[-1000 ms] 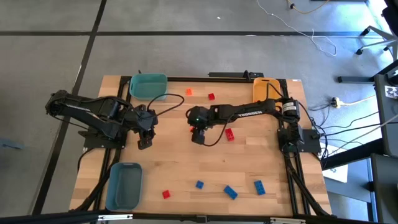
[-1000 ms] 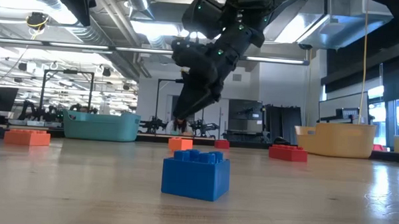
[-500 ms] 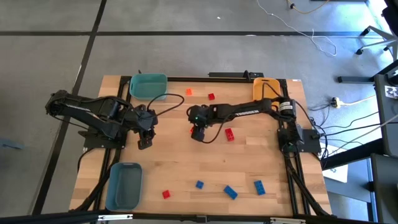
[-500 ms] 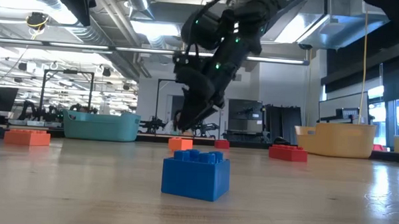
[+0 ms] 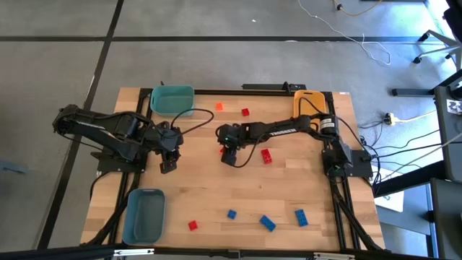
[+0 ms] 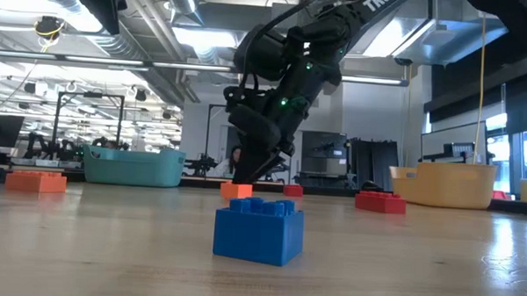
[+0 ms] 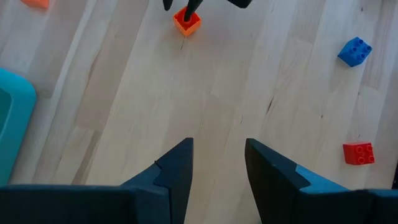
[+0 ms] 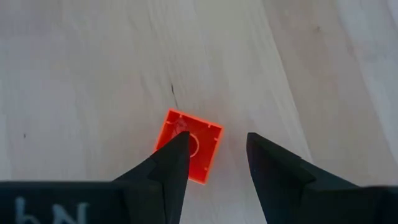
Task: Sort & place blocks by color
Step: Put the orange game piece into the yellow bin
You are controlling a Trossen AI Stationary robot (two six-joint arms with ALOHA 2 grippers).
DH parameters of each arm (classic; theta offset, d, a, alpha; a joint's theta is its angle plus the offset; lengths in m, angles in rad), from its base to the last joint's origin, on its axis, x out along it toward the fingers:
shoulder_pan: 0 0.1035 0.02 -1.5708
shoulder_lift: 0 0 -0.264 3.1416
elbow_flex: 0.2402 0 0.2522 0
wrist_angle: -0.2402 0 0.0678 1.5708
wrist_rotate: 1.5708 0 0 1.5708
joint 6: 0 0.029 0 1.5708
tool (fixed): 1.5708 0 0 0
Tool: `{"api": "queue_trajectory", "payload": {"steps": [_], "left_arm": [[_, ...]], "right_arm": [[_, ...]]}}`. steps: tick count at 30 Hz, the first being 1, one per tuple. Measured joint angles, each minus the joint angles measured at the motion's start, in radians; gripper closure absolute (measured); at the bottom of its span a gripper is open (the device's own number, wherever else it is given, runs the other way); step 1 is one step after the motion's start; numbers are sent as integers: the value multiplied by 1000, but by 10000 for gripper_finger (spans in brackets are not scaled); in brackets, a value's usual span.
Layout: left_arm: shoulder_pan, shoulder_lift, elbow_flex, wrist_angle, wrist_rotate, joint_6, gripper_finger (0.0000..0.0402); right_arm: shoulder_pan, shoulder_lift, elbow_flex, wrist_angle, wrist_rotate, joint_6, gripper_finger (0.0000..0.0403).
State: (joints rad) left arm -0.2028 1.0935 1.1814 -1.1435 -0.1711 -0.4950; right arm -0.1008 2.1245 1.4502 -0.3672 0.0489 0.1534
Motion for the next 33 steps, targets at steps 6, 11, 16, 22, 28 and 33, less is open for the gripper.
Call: {"api": "queue_trajectory", "payload": {"steps": [6,11,16,22,28,33], "left_arm": [[0,0,0,0,0,0,262],[0,0,0,0,0,0,262],[0,0,0,0,0,0,262],[0,0,0,0,0,1,262],[0,0,0,0,0,1,262],[0,0,0,0,0,1,262]], "right_arm": [[-2,19,2,27,-31,0,242],[-12,23,1,30,-58,2,253],[-25,34,1,33,-113,12,300],[-35,36,-2,49,-155,26,361],[-35,38,-3,116,-173,29,374],[-35,38,-3,115,-178,29,385]]}}
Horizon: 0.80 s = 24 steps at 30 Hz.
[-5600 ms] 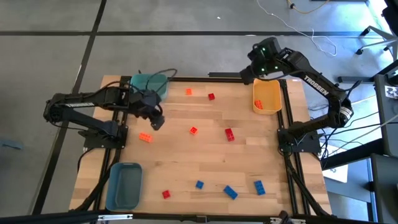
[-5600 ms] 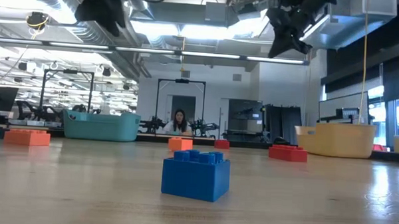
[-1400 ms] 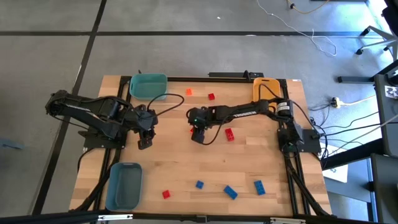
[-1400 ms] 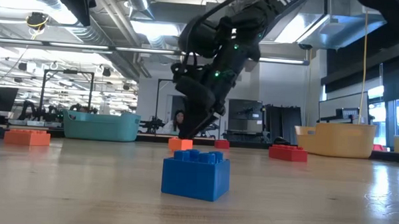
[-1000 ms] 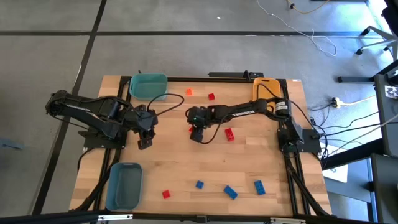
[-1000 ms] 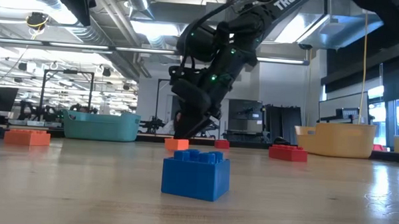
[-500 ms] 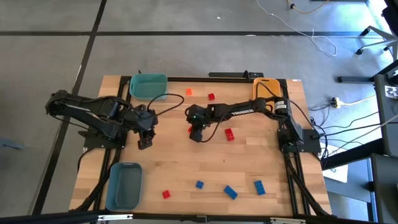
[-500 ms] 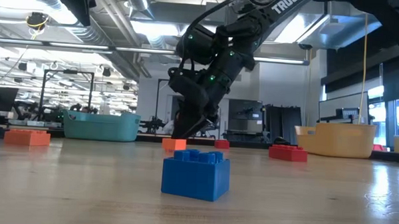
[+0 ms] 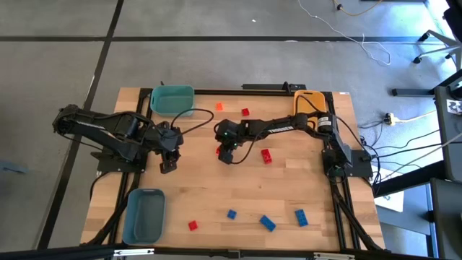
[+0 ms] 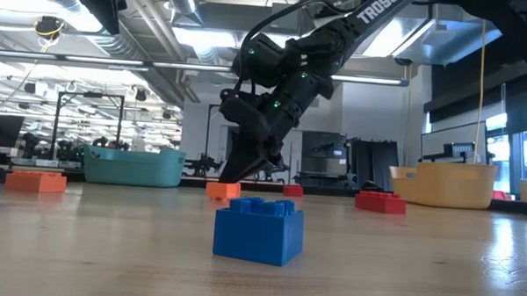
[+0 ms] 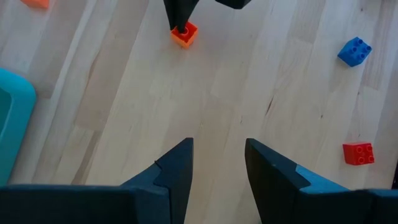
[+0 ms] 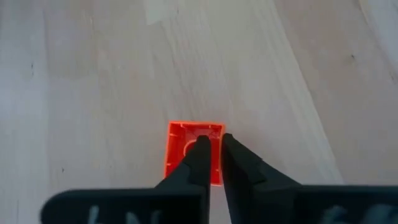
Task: Sort & place blocks by color
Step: Put the orange game piece into the yellow bin
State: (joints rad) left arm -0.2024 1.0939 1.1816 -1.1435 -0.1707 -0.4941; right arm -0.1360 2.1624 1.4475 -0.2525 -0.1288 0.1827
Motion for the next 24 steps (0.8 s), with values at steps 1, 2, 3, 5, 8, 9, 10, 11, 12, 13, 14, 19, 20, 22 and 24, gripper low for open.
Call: {"api": "queue_trajectory", "payload": {"steps": [1,2,3,5,8,9,10,11,12,13,14,19,20,22,24], "left_arm": [[0,0,0,0,0,0,263],[0,0,0,0,0,0,263],[0,0,0,0,0,0,263],[0,0,0,0,0,0,263],[0,0,0,0,0,0,263],[0,0,0,0,0,0,263],[0,0,0,0,0,0,263],[0,0,0,0,0,0,263],[0,0,0,0,0,0,263],[0,0,0,0,0,0,263],[0,0,0,0,0,1,263],[0,0,0,0,0,1,263],[0,0,0,0,0,1,263],[0,0,0,0,0,1,263],[0,0,0,0,0,1,263]], "right_arm": [[0,0,0,-3,0,0,392],[0,2,0,-8,1,-1,398],[0,5,-4,-16,1,0,402],[0,7,-5,-25,-1,1,403],[-3,7,-4,-43,0,17,402],[-3,6,-3,-49,-1,18,402],[-3,6,-3,-52,-2,18,402],[-3,6,-3,-55,-3,18,402],[-3,6,-3,-56,-4,18,402],[-3,6,-3,-56,-4,18,402],[-3,6,-2,-57,-4,18,402],[-7,5,-2,-58,-4,18,402],[-9,5,-2,-59,-4,27,402],[-20,5,-2,-64,-12,63,396],[-35,5,-2,-77,-33,99,384]]}}
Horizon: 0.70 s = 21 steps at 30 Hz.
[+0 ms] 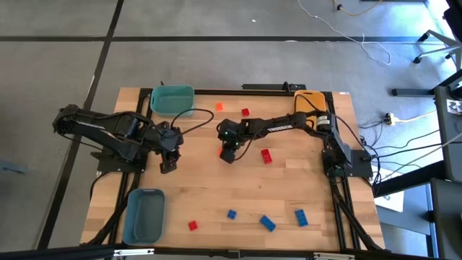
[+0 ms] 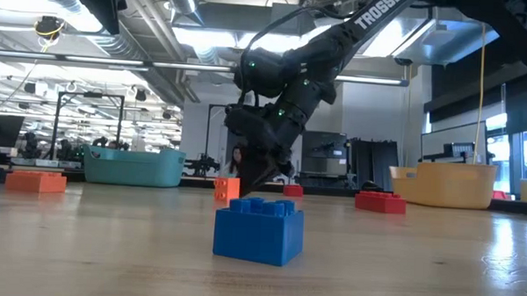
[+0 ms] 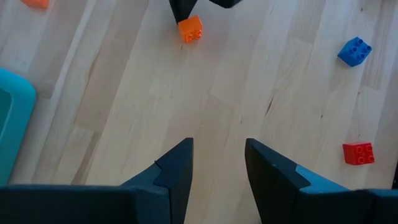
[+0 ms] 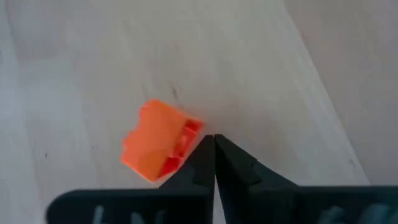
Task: Sort & place blocks by color
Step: Put the orange game piece into the yellow bin
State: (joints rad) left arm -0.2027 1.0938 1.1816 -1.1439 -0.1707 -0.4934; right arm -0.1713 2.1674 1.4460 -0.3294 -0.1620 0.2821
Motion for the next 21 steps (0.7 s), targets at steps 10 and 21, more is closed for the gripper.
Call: {"api": "queue_trajectory", "payload": {"steps": [10,21], "left_arm": [[0,0,0,0,0,0,263],[0,0,0,0,0,0,263]], "right_arm": [[-70,-1,24,-47,-126,-22,323],[-143,-1,324,-509,-157,-17,321]]}}
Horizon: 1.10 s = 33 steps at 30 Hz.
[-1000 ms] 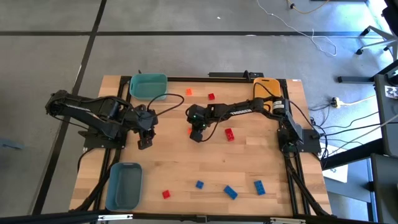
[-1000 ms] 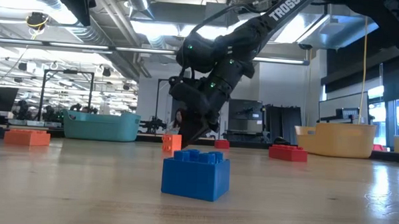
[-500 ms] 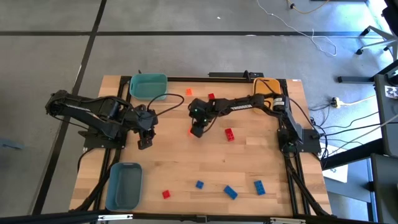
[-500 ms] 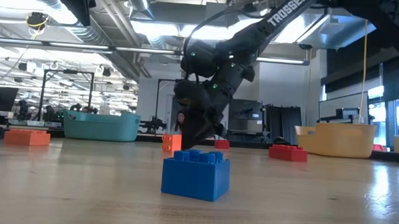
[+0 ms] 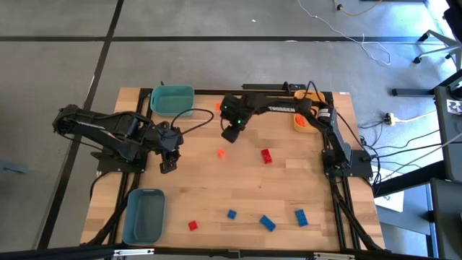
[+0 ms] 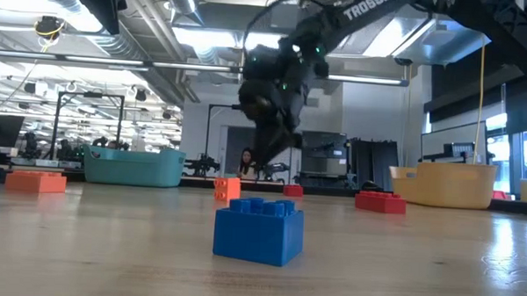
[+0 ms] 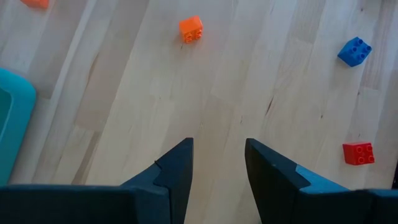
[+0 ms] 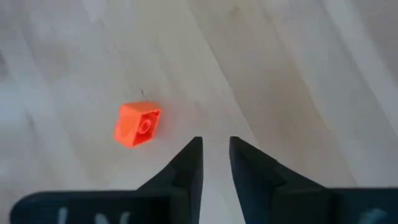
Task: Sort & place blocks by color
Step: Put the orange game piece into the yellow bin
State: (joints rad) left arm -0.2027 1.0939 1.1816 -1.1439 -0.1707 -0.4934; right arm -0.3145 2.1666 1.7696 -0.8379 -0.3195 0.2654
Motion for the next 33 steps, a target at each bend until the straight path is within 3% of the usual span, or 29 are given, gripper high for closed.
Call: {"api": "queue_trajectory", "payload": {"steps": [6,15,22,30,33], "left_arm": [[0,0,0,0,0,0,263],[0,0,0,0,0,34,263],[0,0,0,0,-3,34,263],[0,0,0,0,-3,34,263],[0,0,0,0,-3,34,263]], "right_arm": [[26,-1,75,-47,-15,24,321],[38,-1,74,-63,-3,148,321],[42,-1,73,-49,-4,153,323],[43,-1,73,-52,1,146,394],[43,-1,73,-52,-19,123,396]]}}
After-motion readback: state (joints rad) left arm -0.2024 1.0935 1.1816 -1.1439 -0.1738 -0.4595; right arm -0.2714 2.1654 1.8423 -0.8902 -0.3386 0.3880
